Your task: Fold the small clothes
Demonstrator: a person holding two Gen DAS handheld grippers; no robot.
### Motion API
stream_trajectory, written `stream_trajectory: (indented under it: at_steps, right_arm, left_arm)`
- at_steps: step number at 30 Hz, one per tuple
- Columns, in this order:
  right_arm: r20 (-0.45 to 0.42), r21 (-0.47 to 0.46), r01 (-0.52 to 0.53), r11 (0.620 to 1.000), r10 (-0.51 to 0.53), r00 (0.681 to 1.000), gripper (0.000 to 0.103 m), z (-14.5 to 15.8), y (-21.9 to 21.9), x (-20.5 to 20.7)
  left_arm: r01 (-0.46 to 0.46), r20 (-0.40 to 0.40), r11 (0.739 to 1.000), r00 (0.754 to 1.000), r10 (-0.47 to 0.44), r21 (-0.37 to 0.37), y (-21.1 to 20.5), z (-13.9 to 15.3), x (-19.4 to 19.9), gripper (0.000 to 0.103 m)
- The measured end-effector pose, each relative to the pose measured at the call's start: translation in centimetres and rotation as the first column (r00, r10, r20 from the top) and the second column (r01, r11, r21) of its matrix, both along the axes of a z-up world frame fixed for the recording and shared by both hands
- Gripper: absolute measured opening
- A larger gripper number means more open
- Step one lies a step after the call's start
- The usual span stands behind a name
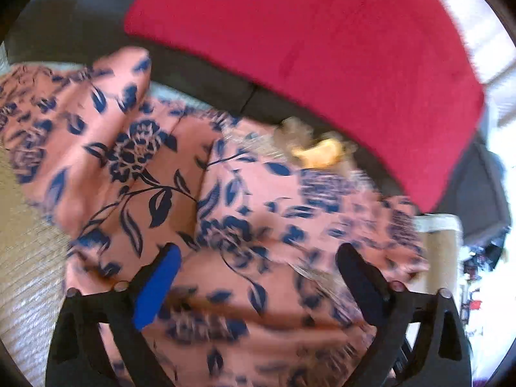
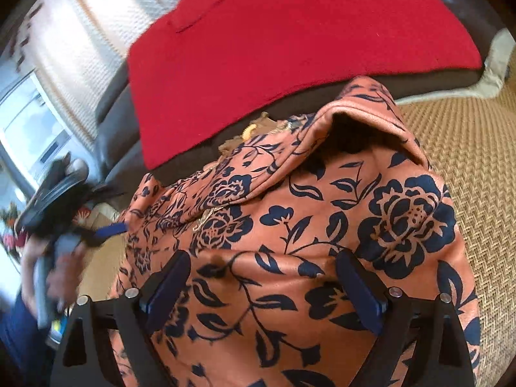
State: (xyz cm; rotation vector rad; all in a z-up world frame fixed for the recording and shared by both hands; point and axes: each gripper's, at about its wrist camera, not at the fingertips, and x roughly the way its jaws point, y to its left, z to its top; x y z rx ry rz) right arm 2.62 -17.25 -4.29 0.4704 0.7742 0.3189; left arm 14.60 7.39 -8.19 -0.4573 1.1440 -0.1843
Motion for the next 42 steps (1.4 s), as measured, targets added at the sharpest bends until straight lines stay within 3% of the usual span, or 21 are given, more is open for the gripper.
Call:
stream_trajectory:
  at_steps: [4,6,8,10,12,14,16,18,19,22,26,29,31,32,33,34,35,36,38,40,42]
  right_arm:
    - [0.073,-0.032,-0.011,0.999,0.013,0.997,0.094,-1.2,-0.6,-1.3]
    - [0.078,-0.004,-0.01,1.0,0.011,0.997,0.094,-1.4,-1.8,-1.3]
    - [0.086,0.027,-0.013,1.0,0.011,0.996,0.094,-1.8,-3.6,-1.2]
    - [0.09,0.036,-0.016,0.999,0.013,0.996,0.094,-1.9,-4.6,-1.2]
    - [0.096,0.038,-0.018,0.999,0.014,0.995,0.094,-2.5,-6.7,-1.0]
    - [0.102,0.039,-0.019,0.999,0.015,0.995,0.094,-3.2,-8.5,-0.9]
    - [0.1,0.026,-0.018,1.0,0.015,0.995,0.095,-3.2,-8.6,-0.8]
    - [0.096,0.012,-0.027,1.0,0.026,0.995,0.097,-3.3,-9.0,-0.7]
    - [0.085,0.003,-0.03,1.0,0.029,0.996,0.097,-3.1,-9.0,-0.6]
    - [-0.008,0.012,-0.06,0.998,0.06,0.998,0.097,-1.8,-9.8,0.2]
    - [0.06,0.16,-0.014,0.987,0.004,0.998,0.097,2.3,-13.2,2.1]
    - [0.033,0.237,0.02,0.971,-0.028,0.999,0.102,2.3,-15.1,6.3]
    - [-0.096,0.222,0.107,0.969,-0.088,0.991,0.101,-0.8,-16.7,9.8]
    - [-0.278,0.209,0.175,0.962,-0.114,0.954,0.101,-4.5,-17.8,11.7]
    - [-0.211,0.243,0.174,0.954,-0.123,0.97,0.099,-4.4,-18.2,11.2]
    - [-0.16,0.201,0.174,0.964,-0.143,0.977,0.099,-3.0,-18.1,10.4]
    - [-0.14,0.171,0.172,0.97,-0.148,0.979,0.1,-2.2,-17.8,9.9]
    - [-0.059,0.158,0.154,0.975,-0.146,0.987,0.1,-0.7,-17.1,8.5]
    - [0.06,0.1,0.119,0.988,-0.125,0.99,0.101,1.2,-15.3,5.9]
    - [0.115,0.028,0.08,0.996,-0.082,0.99,0.101,0.9,-12.9,4.0]
    - [0.1,-0.004,0.04,0.999,-0.039,0.994,0.101,-1.0,-10.9,3.0]
  left_arm:
    - [-0.033,-0.076,0.998,0.996,0.037,0.05,-0.3,-2.8,1.4,0.071]
    - [-0.024,-0.08,0.991,0.996,0.035,0.131,-0.6,-2.8,1.6,0.008]
    - [-0.065,-0.066,0.994,0.995,0.071,0.089,0.2,-1.8,1.4,0.008]
    - [-0.096,0.076,0.99,0.993,0.089,0.099,0.9,2.0,-0.2,0.008]
    - [-0.154,0.215,0.981,0.968,0.126,0.118,2.2,5.5,-3.3,0.008]
    - [-0.181,0.241,0.973,0.96,0.143,0.144,3.3,6.0,-5.4,0.008]
    - [-0.145,0.173,0.972,0.978,0.113,0.184,3.3,3.8,-4.8,0.008]
    - [-0.092,0.018,0.972,0.996,0.091,0.216,3.1,-1.2,-3.2,0.009]
    - [-0.084,-0.018,0.973,0.996,0.09,0.214,2.9,-2.5,-2.7,0.01]
    - [-0.076,0.042,0.965,0.997,0.067,0.25,2.2,-2.3,-2.9,0.011]
    - [-0.062,0.046,0.965,0.998,0.052,0.255,1.7,-2.4,-2.6,0.011]
    - [-0.027,0.035,0.964,0.999,0.018,0.264,0.9,-2.5,-2.7,0.015]
    - [0.009,0.004,0.971,1.0,-0.011,0.24,0.3,-2.2,-2.9,0.03]
    - [0.013,0.002,0.972,1.0,-0.014,0.234,0.7,-1.9,-3.0,0.039]
    - [0.001,0.032,0.973,0.999,-0.009,0.231,1.5,-0.7,-3.4,0.046]
    - [-0.011,0.06,0.974,0.998,-0.003,0.226,2.4,0.2,-3.6,0.051]
    - [-0.047,0.133,0.979,0.991,0.021,0.2,4.2,1.9,-4.5,0.067]
    - [-0.085,0.182,0.98,0.982,0.052,0.178,5.9,2.9,-5.0,0.082]
    - [-0.201,0.234,0.971,0.958,0.167,0.129,10.2,4.0,-5.4,0.086]
    - [-0.318,0.219,0.948,0.927,0.305,0.025,15.4,3.7,-5.0,0.086]
    - [-0.445,0.161,0.891,0.876,0.455,-0.095,20.6,2.4,-4.2,0.086]
